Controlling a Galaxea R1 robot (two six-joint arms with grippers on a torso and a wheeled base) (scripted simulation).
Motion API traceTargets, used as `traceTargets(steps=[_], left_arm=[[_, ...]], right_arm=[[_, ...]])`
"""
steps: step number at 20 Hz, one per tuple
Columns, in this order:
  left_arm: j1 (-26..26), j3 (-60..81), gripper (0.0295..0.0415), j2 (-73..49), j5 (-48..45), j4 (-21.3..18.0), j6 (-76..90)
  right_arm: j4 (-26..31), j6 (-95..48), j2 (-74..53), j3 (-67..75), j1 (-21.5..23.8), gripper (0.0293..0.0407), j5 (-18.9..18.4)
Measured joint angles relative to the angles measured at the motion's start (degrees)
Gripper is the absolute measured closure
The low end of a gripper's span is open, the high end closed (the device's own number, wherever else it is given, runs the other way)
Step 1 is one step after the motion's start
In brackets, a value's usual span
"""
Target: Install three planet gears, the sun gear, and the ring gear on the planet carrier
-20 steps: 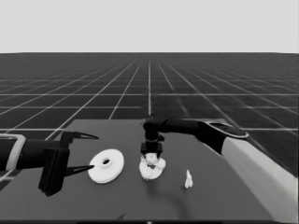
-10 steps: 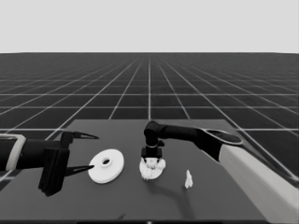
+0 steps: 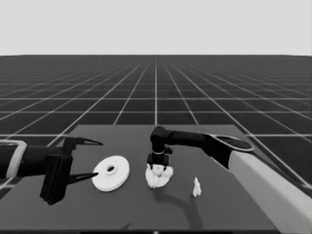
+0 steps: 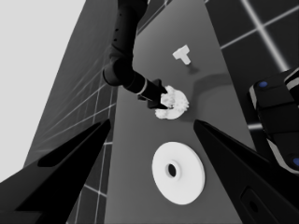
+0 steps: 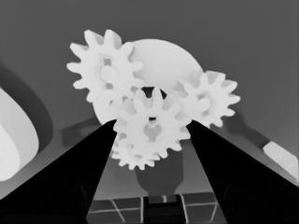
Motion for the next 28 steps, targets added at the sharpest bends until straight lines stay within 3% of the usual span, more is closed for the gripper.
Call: traceTargets(steps=[28], left_arm=[[0.00,0.00,0.0326,0.00,0.00,0.00,0.00]], right_arm=[[0.00,16.80,-0.03,-0.03,-0.20,0.0388,0.01]])
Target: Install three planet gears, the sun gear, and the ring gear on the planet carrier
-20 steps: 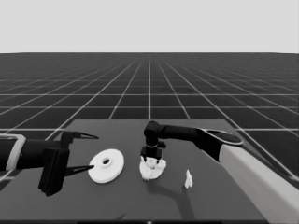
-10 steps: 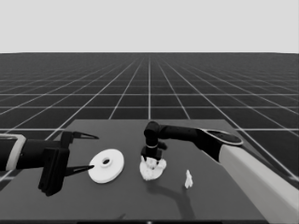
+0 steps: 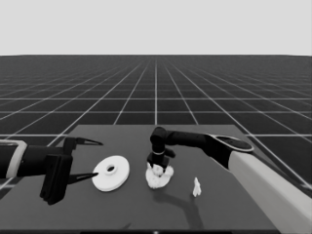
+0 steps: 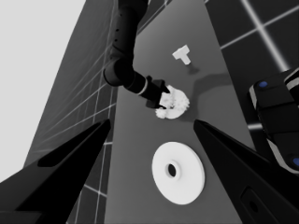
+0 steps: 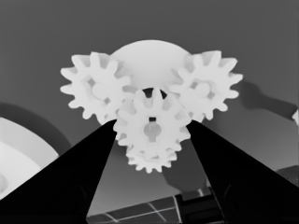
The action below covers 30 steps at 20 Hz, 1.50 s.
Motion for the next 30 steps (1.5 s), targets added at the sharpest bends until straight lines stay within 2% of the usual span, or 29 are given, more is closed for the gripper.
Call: traceTargets(steps=[30], left_arm=[[0.00,0.00,0.0326,0.00,0.00,0.00,0.00]], right_arm=[[0.00,18.00,0.00,0.00,0.00,0.0388,0.00]])
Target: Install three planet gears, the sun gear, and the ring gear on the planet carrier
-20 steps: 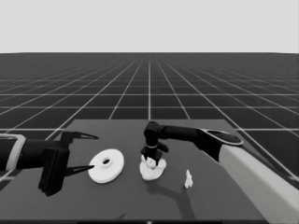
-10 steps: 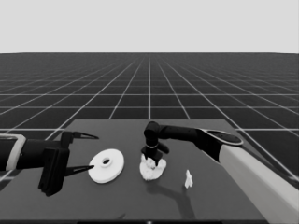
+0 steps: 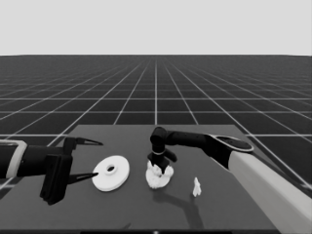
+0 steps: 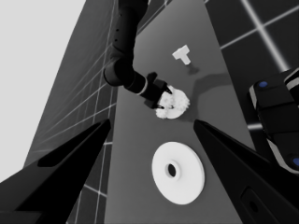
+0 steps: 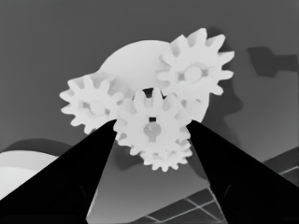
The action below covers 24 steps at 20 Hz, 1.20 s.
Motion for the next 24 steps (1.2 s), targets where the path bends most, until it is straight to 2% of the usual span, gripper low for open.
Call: traceTargets(steps=[24], left_arm=[[0.00,0.00,0.0326,0.00,0.00,0.00,0.00]], right_arm=[[0.00,14.40,0.00,0.00,0.00,0.0388,0.00]])
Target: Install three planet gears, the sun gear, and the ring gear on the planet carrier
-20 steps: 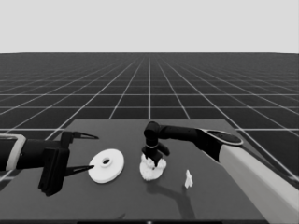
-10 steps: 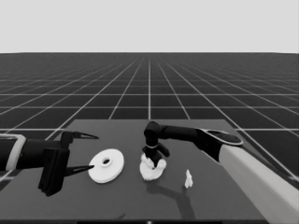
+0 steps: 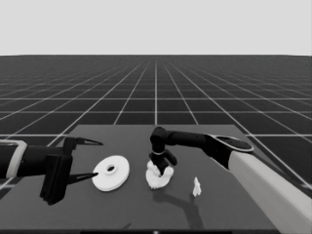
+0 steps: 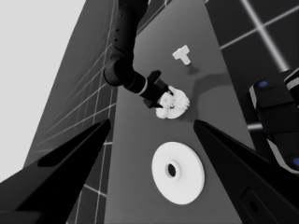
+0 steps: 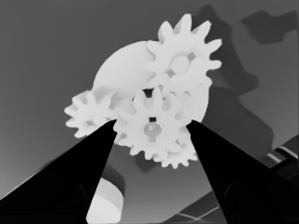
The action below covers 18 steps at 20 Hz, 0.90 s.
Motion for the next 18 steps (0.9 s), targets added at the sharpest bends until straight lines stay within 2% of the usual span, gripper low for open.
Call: traceTargets(steps=[5,7,8,10,15,16,17,18], left_arm=[[0.00,0.00,0.0326,0.00,0.00,0.00,0.00],[0.00,0.00,0.0326,0.00,0.00,0.00,0.00],[0.00,0.00,0.0326,0.00,0.00,0.00,0.00],[0.00,0.00,0.0326,0.00,0.00,0.00,0.00],[0.00,0.00,0.0326,0.00,0.00,0.00,0.00],[0.00,0.00,0.0326,0.00,0.00,0.00,0.00],[0.00,0.00,0.0326,0.00,0.00,0.00,0.00],[0.00,0.00,0.0326,0.00,0.00,0.00,0.00]], right_arm=[[0.00,3.00,0.00,0.00,0.00,0.0388,0.00],[0.00,3.57,0.00,0.00,0.01,0.0329,0.00],[-0.01,3.69,0.00,0.00,0.01,0.0319,0.01],[-0.01,3.81,0.00,0.00,0.01,0.0316,0.01],[-0.01,3.85,0.00,0.00,0.01,0.0315,0.01],[6.39,-16.59,-1.77,6.24,5.65,0.0307,-3.59],[10.87,-30.16,-1.99,7.80,11.65,0.0309,-4.86],[13.69,-38.96,-1.84,7.57,15.17,0.0312,-5.12]])
